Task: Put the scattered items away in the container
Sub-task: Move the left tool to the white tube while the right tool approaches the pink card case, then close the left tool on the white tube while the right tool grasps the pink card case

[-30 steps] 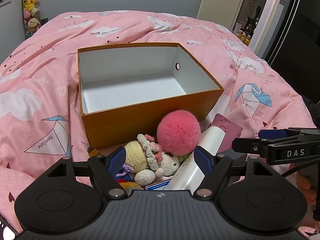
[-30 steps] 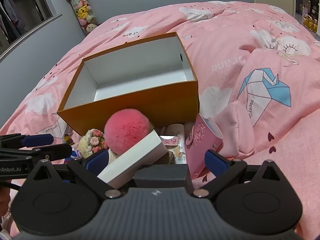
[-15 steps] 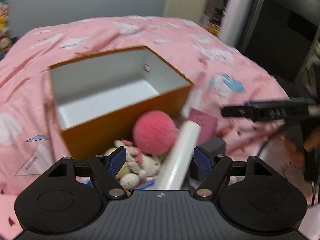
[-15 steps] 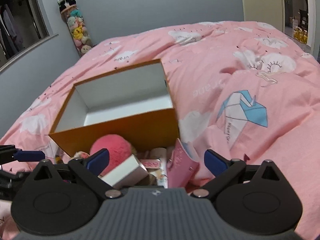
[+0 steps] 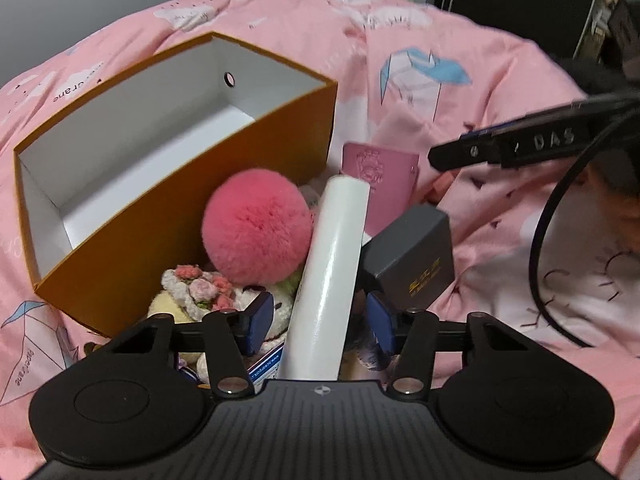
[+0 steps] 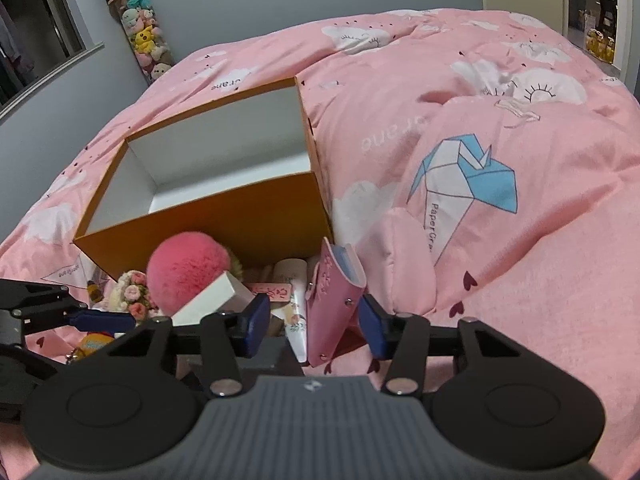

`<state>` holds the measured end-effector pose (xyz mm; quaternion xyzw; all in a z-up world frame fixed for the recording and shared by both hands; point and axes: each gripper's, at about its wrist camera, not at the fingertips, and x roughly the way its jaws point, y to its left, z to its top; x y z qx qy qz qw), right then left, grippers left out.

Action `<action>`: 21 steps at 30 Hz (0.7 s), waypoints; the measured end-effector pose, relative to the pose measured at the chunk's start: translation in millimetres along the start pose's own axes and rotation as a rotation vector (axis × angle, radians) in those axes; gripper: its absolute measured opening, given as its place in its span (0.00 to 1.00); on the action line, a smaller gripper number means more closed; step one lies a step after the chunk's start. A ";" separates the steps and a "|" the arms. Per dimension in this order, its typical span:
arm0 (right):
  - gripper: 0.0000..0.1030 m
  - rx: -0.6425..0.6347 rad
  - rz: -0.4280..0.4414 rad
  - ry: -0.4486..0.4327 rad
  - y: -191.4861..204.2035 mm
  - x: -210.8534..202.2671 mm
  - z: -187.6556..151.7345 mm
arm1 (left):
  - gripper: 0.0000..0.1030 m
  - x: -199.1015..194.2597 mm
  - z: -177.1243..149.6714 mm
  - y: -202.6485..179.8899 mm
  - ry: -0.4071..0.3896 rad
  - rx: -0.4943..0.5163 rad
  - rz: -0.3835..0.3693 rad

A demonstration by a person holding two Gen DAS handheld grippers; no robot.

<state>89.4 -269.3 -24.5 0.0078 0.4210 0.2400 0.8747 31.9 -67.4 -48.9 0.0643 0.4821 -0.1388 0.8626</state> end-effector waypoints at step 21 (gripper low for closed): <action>0.53 0.028 0.053 0.067 -8.9 26.4 3.6 | 0.32 11.8 -1.1 3.1 0.023 -0.060 0.012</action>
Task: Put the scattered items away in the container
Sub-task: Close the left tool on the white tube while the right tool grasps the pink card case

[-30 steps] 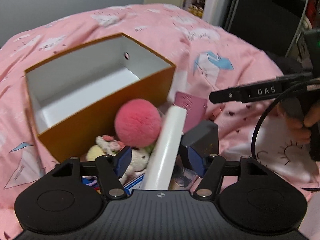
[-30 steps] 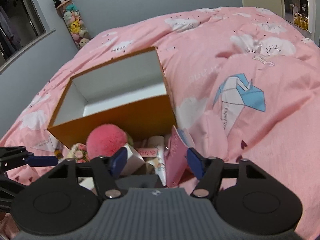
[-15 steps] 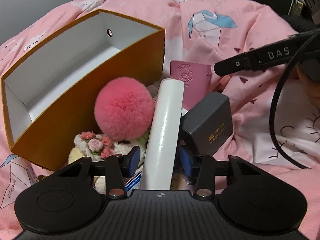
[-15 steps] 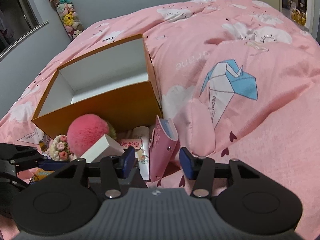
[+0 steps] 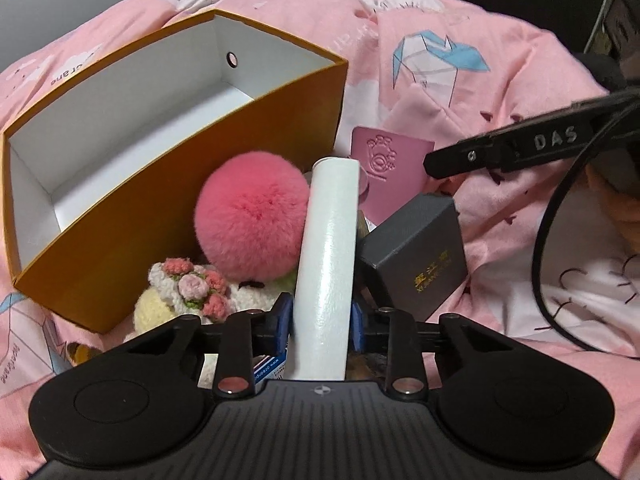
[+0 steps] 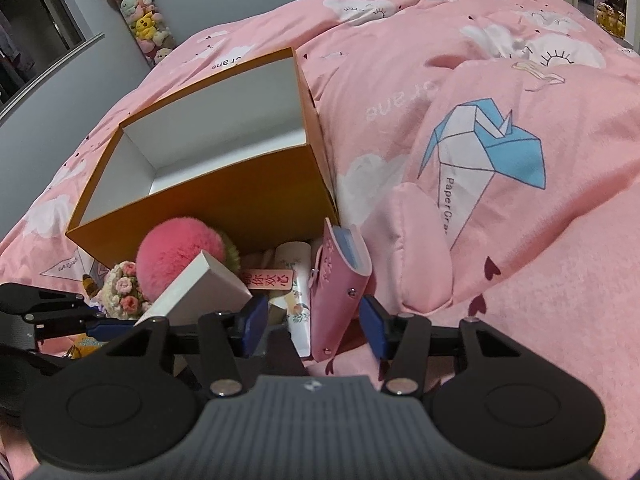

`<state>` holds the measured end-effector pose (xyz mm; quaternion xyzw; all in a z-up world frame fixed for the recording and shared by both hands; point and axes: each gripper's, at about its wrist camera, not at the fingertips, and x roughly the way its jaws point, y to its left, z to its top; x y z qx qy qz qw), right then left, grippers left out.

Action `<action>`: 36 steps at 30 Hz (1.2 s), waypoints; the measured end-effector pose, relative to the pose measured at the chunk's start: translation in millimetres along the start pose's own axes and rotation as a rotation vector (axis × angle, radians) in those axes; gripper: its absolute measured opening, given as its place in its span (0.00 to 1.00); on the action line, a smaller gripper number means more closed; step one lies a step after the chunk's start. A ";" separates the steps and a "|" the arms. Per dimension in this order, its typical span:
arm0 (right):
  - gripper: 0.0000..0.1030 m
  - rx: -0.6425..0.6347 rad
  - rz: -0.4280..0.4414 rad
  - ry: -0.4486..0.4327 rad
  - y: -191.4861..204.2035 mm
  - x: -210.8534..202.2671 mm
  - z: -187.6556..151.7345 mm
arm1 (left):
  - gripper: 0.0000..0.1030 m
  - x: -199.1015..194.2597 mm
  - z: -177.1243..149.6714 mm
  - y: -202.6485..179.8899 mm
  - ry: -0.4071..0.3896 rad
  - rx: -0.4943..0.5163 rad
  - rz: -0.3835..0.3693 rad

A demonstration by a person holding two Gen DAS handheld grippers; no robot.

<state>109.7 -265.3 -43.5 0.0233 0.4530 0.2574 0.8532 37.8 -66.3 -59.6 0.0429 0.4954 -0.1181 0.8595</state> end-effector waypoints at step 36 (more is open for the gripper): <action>0.53 -0.199 0.002 -0.101 47.7 4.7 43.9 | 0.31 -38.9 108.7 108.6 -0.209 -0.019 0.213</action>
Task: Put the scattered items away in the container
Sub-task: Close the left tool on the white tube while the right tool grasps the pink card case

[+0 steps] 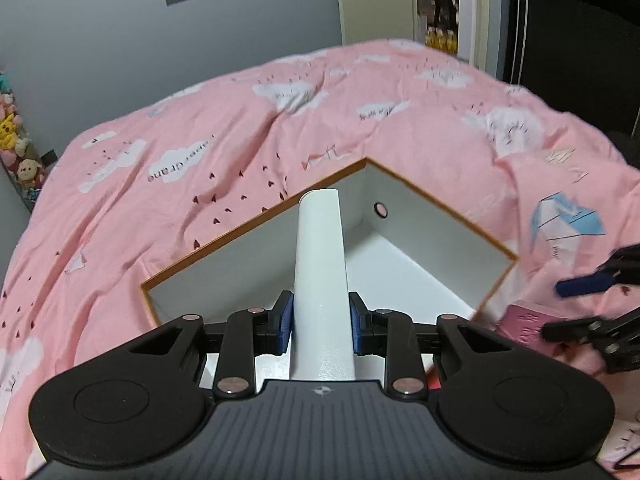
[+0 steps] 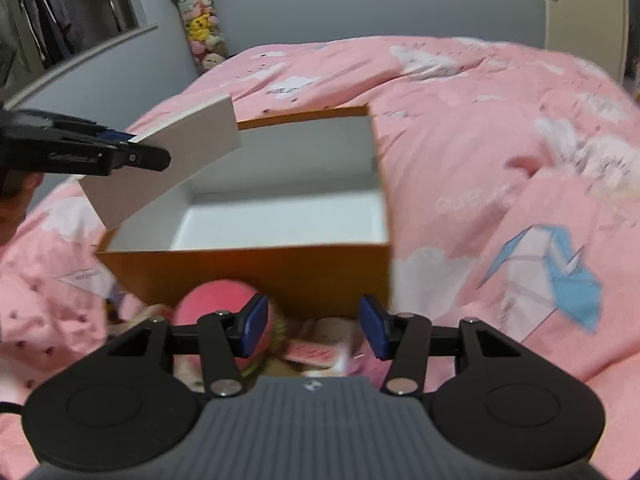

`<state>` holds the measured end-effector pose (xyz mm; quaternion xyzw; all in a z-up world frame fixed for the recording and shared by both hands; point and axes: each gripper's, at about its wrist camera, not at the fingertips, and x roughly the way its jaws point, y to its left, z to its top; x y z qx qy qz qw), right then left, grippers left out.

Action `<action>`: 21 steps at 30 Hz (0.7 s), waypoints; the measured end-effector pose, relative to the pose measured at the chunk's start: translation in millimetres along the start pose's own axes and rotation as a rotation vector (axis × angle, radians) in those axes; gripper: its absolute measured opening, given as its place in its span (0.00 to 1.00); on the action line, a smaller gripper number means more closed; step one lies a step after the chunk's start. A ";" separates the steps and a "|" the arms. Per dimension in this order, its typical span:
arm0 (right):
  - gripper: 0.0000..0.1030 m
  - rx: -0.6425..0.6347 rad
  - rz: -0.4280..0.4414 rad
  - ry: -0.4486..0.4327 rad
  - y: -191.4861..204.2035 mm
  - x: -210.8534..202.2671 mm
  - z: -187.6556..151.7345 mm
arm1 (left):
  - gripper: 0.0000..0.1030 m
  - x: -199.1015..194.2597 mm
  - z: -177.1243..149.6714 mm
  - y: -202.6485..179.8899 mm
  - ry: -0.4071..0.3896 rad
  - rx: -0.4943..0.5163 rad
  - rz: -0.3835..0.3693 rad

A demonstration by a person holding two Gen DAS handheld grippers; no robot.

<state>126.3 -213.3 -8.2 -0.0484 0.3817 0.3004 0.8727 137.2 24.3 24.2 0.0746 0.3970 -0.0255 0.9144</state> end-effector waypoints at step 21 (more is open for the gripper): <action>0.45 0.030 -0.065 0.287 -47.2 66.6 -15.5 | 0.31 131.7 9.7 -33.1 0.177 0.252 0.060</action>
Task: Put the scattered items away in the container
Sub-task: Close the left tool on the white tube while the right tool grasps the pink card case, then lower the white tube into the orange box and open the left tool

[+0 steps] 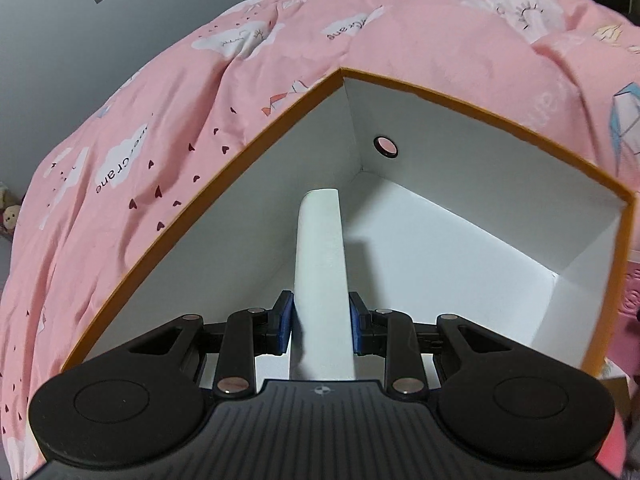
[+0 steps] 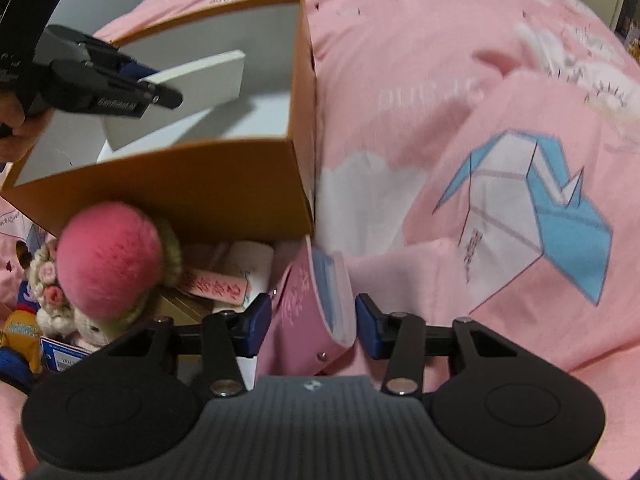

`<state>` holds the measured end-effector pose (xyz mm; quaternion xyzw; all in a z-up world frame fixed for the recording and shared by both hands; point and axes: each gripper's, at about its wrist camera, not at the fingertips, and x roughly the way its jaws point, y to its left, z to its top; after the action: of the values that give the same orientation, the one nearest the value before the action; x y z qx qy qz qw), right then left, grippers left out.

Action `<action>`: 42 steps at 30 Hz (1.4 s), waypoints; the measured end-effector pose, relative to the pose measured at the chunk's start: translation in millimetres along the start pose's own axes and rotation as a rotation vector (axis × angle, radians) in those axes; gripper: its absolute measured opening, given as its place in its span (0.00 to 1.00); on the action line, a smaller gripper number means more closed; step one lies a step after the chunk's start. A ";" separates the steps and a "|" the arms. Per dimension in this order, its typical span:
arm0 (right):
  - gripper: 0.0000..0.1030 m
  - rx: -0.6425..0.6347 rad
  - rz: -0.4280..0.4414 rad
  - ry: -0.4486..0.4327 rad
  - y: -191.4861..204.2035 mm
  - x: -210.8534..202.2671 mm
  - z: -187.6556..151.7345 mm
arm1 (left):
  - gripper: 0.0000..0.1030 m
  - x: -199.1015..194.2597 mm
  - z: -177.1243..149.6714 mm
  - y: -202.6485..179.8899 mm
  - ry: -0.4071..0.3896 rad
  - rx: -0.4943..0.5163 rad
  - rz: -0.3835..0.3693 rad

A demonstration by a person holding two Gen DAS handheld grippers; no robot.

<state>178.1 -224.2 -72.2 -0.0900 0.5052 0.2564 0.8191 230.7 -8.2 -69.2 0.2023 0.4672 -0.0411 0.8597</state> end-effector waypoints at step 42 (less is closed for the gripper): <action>0.20 0.016 0.080 -0.082 -0.9 -17.4 -2.0 | 0.23 -25.4 2.7 29.0 -0.012 -0.246 -0.258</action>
<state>170.8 -231.5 -58.0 -0.0526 0.4765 0.2884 0.8289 226.2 14.3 -38.1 0.0339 0.4858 -0.0949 0.8682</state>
